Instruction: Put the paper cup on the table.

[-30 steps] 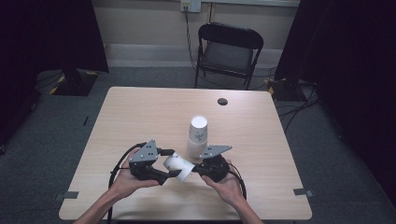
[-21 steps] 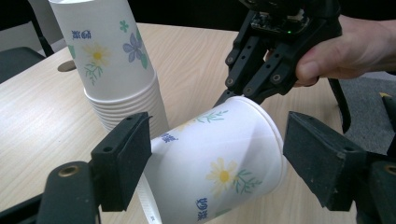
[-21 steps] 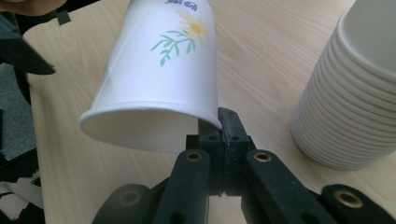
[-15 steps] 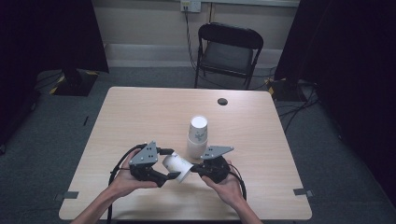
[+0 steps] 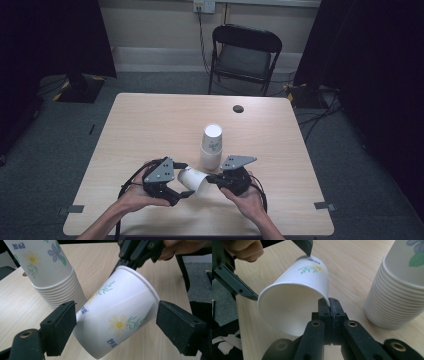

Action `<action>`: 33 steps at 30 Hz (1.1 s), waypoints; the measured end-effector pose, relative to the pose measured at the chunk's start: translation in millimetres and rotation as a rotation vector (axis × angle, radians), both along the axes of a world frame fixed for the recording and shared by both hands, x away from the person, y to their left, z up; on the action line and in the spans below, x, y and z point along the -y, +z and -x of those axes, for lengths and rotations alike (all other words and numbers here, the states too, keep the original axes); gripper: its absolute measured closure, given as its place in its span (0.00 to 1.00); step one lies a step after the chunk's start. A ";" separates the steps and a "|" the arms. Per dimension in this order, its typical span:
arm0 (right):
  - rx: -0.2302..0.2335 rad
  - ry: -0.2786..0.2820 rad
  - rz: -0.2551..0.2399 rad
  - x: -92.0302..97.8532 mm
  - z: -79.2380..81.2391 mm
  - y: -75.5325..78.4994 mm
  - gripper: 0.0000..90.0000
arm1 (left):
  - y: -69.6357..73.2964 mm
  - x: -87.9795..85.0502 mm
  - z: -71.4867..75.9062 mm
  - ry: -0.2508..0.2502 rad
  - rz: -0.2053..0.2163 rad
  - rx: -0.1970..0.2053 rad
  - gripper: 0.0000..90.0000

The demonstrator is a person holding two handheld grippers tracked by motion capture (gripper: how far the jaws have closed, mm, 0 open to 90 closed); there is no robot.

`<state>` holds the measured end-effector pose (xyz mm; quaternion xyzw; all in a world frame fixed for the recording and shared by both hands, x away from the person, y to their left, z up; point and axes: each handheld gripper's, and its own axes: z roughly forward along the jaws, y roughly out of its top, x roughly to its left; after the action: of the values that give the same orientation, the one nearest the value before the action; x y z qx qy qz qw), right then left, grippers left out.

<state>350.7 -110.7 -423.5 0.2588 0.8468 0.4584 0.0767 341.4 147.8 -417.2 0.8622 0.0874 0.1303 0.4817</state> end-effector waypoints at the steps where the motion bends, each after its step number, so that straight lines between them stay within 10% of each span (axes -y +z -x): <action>1: 0.002 0.000 0.000 0.3 0.0 0.9 1.00 | -0.9 0.0 0.1 0.001 -0.004 0.007 0.18; 18: -0.065 -0.017 -0.084 6.3 -6.0 10.0 1.00 | -18.6 18.1 9.6 0.042 -0.130 0.094 0.17; 26: -0.071 -0.019 -0.100 -0.3 -5.3 13.6 0.98 | -21.8 19.6 9.7 0.076 -0.116 0.110 0.22; 33: -0.023 -0.028 -0.150 1.2 -3.7 16.1 0.95 | -22.9 19.1 8.2 0.073 -0.042 0.015 0.33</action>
<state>354.4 -111.8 -407.4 0.2809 0.8072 0.5164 0.0537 333.3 128.7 -440.1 0.8674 0.1123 0.1560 0.4590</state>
